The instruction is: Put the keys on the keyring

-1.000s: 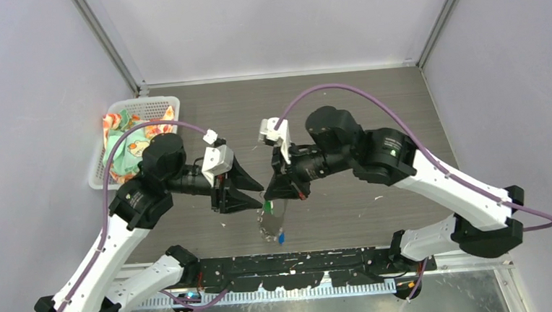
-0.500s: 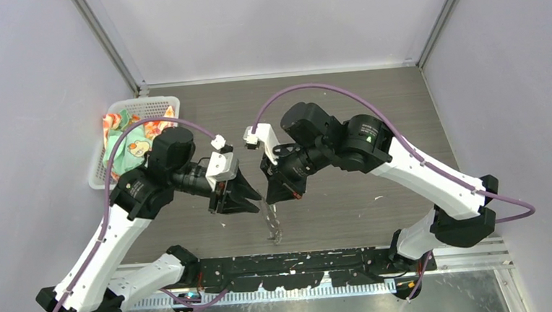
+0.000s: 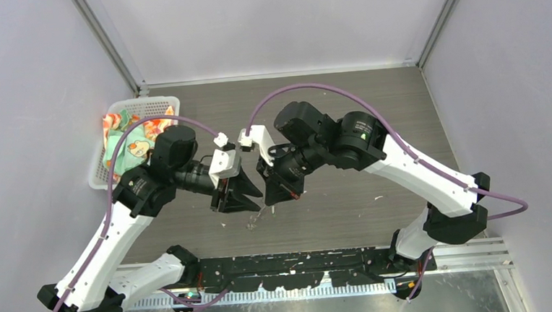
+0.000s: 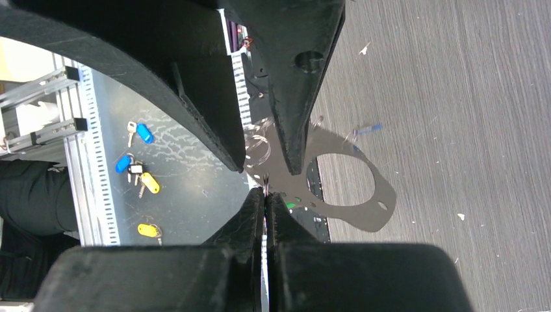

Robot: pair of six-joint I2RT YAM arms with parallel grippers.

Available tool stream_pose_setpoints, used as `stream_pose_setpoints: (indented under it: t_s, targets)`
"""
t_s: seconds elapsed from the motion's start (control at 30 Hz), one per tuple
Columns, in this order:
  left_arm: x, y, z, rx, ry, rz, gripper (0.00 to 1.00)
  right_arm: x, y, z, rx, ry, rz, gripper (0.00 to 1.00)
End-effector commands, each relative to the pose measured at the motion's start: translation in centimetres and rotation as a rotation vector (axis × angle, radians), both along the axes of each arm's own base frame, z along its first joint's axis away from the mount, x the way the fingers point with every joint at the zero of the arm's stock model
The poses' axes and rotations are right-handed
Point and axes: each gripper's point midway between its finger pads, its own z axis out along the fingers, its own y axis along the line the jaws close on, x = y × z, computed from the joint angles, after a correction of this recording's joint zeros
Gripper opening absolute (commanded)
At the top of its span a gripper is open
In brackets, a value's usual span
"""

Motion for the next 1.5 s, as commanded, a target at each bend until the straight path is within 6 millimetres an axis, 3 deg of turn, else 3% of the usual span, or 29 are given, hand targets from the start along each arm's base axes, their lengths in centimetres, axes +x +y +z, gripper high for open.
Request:
stream_pose_setpoints:
  t_s: [0.0, 0.17, 0.43, 0.53, 0.67, 0.8, 0.9, 1.13, 1.27, 1.47]
  targets:
    - [-0.7, -0.3, 2.3, -0.071, -0.018, -0.034, 0.35, -0.4, 0.5, 2.1, 0.065, -0.025, 0.028, 0.01]
    - [-0.8, -0.4, 2.0, -0.072, 0.0, -0.048, 0.31, -0.5, 0.8, 2.3, 0.077, -0.025, 0.028, 0.01]
    - [-0.8, -0.2, 1.4, -0.061, -0.012, -0.047, 0.06, -0.8, 1.2, 3.1, 0.118, -0.019, 0.042, 0.01]
    - [-0.9, -0.2, 1.3, -0.06, -0.009, -0.048, 0.02, -0.9, 1.6, 3.5, 0.144, -0.013, 0.049, 0.02]
    - [-0.7, -0.2, 1.3, -0.056, -0.007, -0.037, 0.0, -1.2, 2.0, 4.2, 0.189, -0.01, 0.063, 0.09]
    - [0.4, -0.4, 1.3, -0.054, 0.0, 0.044, 0.0, -1.0, 1.7, 4.8, 0.224, -0.031, 0.041, 0.23]
    - [0.9, -0.6, 2.0, -0.105, 0.01, 0.108, 0.0, 0.2, 0.6, 5.4, 0.256, -0.093, -0.048, 0.38]
    - [1.3, -0.8, 3.9, -0.221, 0.049, 0.19, 0.0, 1.7, -3.2, 6.2, 0.371, -0.169, -0.249, 0.6]
    - [1.6, -1.0, 4.8, -0.261, 0.083, 0.217, 0.0, 1.7, -4.2, 5.8, 0.429, -0.173, -0.296, 0.63]
    - [1.4, -1.1, 5.4, -0.277, 0.098, 0.203, 0.0, 2.2, -3.2, 4.4, 0.439, -0.162, -0.307, 0.63]
